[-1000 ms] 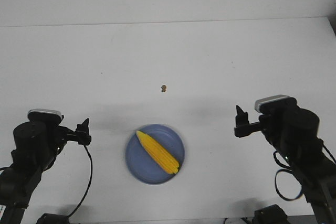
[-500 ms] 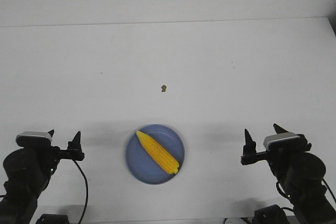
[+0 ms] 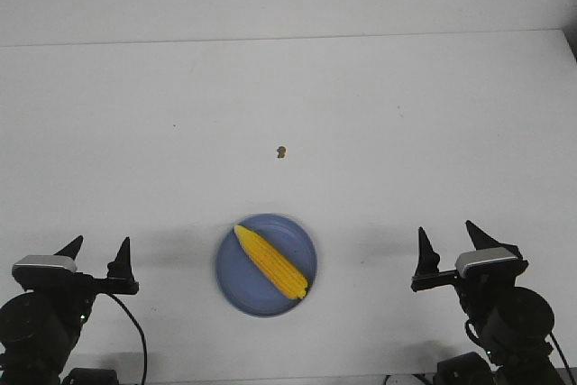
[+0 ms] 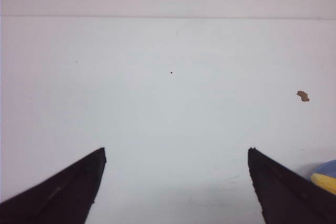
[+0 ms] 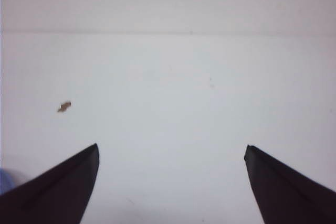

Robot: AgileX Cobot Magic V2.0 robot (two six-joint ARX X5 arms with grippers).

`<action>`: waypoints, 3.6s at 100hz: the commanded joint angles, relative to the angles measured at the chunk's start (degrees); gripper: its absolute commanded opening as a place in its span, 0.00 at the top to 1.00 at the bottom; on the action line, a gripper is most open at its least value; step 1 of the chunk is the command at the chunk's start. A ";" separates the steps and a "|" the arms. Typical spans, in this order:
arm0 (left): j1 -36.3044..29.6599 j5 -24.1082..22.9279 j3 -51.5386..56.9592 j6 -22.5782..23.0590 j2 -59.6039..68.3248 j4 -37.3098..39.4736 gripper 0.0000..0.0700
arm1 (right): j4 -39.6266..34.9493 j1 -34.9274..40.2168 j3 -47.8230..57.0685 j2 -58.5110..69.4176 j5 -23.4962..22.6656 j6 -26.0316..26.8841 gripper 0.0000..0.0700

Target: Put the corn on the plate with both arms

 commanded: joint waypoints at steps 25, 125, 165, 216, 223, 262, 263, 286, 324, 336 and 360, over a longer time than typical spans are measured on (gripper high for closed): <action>0.04 -0.31 0.59 -0.28 0.13 0.72 0.66 | 0.83 0.07 0.63 -0.02 0.07 0.83 0.71; 0.04 -0.31 0.59 -0.26 0.13 0.76 0.98 | 0.83 0.04 0.63 -0.02 0.07 0.83 1.00; 0.04 -0.31 0.59 -0.22 0.13 0.85 0.98 | 0.83 0.04 0.63 -0.02 0.07 0.83 1.00; 0.07 -0.31 -4.07 0.13 -4.28 9.49 0.98 | 0.83 0.04 0.63 -0.02 0.07 0.83 1.00; 0.07 -0.31 -6.88 0.07 -5.75 13.94 0.98 | 0.83 0.04 0.63 -0.02 0.07 0.83 1.00; 0.11 -0.31 -21.90 0.13 -16.09 20.98 0.98 | 0.83 0.04 0.63 -0.02 0.04 0.83 1.00; 0.11 -0.31 -22.21 0.13 -16.37 20.98 0.98 | 0.83 0.04 0.63 -0.02 0.04 0.83 1.00; 0.46 -0.31 -25.97 0.15 -18.93 21.84 0.98 | 0.85 0.04 0.63 -0.02 0.04 0.83 1.00; 1.95 -0.33 -31.08 1.44 -18.93 31.02 0.98 | 0.85 0.04 0.63 -0.02 0.04 0.83 1.00; 2.10 -0.33 -33.42 1.44 -18.93 34.10 0.98 | 0.85 0.04 0.63 -0.02 0.07 0.83 1.00; 2.36 -0.33 -35.54 1.44 -18.93 35.93 0.98 | 0.85 0.04 0.63 -0.02 0.07 0.83 1.00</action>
